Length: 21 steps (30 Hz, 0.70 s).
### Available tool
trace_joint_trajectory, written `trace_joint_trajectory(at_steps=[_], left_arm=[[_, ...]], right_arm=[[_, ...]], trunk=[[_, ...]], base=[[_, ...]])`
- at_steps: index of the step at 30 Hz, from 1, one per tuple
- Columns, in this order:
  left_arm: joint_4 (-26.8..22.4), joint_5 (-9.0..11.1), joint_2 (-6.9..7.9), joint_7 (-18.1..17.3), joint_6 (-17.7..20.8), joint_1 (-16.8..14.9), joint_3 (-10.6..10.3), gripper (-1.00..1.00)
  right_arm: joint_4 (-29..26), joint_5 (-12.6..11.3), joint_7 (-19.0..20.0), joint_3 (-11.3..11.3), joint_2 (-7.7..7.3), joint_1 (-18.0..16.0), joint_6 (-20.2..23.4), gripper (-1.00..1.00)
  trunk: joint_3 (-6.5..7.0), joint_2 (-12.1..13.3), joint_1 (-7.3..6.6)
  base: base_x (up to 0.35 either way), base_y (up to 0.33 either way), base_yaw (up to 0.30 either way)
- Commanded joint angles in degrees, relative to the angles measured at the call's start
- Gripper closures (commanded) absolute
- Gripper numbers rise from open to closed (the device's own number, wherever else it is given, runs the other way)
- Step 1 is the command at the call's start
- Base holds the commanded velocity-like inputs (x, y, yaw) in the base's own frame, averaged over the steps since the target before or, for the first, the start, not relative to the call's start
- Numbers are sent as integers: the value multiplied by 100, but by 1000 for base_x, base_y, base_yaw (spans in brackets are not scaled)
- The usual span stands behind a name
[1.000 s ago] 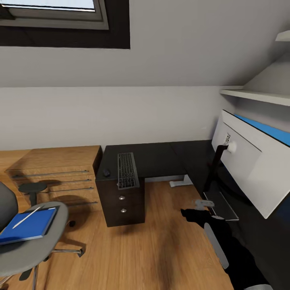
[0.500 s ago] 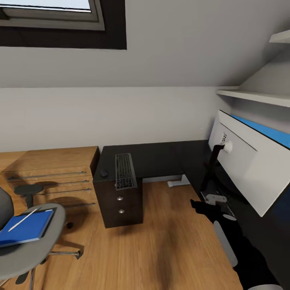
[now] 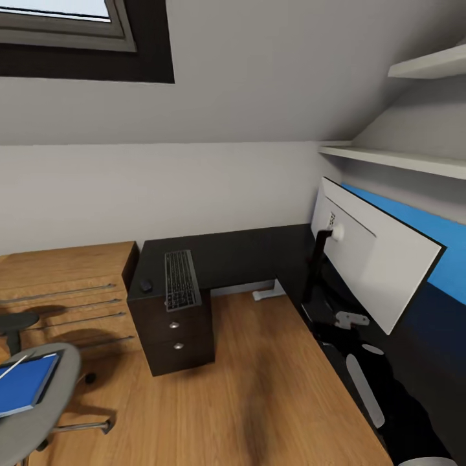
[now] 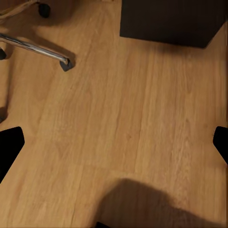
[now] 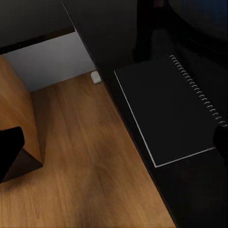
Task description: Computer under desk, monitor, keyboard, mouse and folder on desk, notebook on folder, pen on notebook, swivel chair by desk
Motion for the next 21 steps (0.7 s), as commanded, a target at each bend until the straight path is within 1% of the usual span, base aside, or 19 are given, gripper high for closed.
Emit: trace_joint_trajectory(at_steps=[1, 10, 21], left_arm=[[-6, 56, 3, 17, -16, 2, -11, -100], [-6, 56, 8, 26, -13, 2, -11, -100], [-6, 62, 11, 26, -15, 2, -11, -100]], right_arm=[[-7, -59, -46, 8, -2, -4, 22, -100], [-3, -48, -50, 8, -2, -4, 21, -100], [80, -41, -36, 19, 6, -4, 14, -100]], trunk=[[-1, -4, 1], [21, -4, 1], [22, -4, 1]], base=[[0, 0, -218], [0, 0, -204], [0, 0, -22]])
